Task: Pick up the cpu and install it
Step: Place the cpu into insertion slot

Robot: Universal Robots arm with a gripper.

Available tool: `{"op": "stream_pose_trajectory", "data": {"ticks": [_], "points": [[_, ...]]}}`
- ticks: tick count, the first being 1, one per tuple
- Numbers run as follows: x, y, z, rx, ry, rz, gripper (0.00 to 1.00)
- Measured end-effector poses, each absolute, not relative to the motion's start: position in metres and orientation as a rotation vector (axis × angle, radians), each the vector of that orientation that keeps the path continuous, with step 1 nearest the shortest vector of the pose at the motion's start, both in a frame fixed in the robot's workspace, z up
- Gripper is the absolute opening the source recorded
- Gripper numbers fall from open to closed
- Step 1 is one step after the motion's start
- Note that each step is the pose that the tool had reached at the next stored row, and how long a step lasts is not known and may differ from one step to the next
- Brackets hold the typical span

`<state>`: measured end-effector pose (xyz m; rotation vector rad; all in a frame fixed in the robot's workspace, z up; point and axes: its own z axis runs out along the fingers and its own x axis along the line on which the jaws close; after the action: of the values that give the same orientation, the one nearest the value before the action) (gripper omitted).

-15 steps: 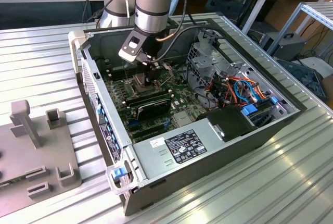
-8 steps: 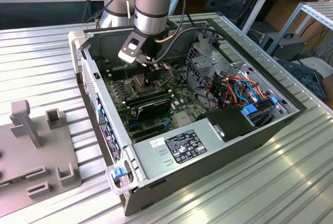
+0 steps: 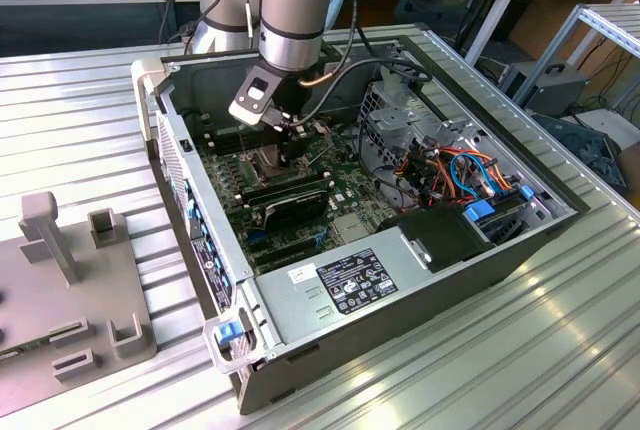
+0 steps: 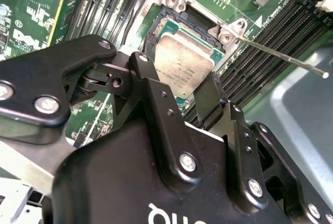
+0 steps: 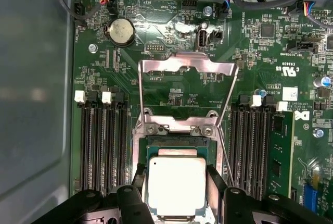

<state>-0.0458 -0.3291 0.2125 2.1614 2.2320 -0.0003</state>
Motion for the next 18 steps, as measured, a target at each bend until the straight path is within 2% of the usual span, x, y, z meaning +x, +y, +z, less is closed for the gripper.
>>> {"op": "stream_pose_trajectory", "data": {"ticks": [18], "points": [[-0.0456, -0.3308, 0.2038, 2.162, 2.232, 0.0, 0.55]]}}
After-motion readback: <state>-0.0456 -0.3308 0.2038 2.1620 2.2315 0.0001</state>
